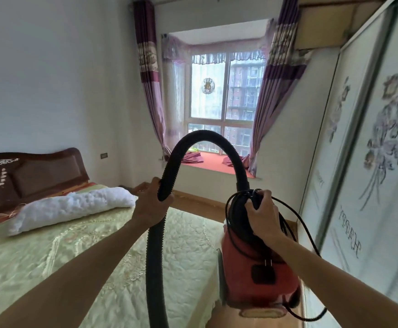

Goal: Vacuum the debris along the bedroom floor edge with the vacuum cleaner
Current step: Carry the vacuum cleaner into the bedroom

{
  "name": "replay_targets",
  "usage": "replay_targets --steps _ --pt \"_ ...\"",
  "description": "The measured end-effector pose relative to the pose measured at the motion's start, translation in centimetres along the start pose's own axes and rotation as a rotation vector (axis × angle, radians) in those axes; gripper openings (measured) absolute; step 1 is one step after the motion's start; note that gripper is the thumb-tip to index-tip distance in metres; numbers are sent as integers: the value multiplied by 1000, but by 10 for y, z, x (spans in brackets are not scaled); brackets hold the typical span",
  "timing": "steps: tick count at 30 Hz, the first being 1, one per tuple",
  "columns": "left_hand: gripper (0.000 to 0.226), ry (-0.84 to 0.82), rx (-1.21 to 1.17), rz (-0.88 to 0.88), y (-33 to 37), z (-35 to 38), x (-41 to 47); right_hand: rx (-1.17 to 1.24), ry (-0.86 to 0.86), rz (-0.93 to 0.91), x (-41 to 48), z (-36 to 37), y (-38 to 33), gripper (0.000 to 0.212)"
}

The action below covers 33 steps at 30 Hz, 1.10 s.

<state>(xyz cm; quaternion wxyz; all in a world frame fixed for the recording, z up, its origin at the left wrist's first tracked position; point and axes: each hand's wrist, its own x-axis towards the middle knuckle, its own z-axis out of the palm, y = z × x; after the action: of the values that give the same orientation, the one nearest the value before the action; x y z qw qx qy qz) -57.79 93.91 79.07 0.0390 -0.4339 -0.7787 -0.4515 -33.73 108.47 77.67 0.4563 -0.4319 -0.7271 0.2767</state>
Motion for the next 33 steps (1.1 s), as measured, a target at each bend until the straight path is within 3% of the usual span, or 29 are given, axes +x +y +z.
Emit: replay_targets --steps 13,33 --pt "32 -186 -161 79 11 169 188 -97 130 92 170 15 84 30" --pt "30 -227 -188 165 77 388 355 -87 188 205 388 -1 207 22"
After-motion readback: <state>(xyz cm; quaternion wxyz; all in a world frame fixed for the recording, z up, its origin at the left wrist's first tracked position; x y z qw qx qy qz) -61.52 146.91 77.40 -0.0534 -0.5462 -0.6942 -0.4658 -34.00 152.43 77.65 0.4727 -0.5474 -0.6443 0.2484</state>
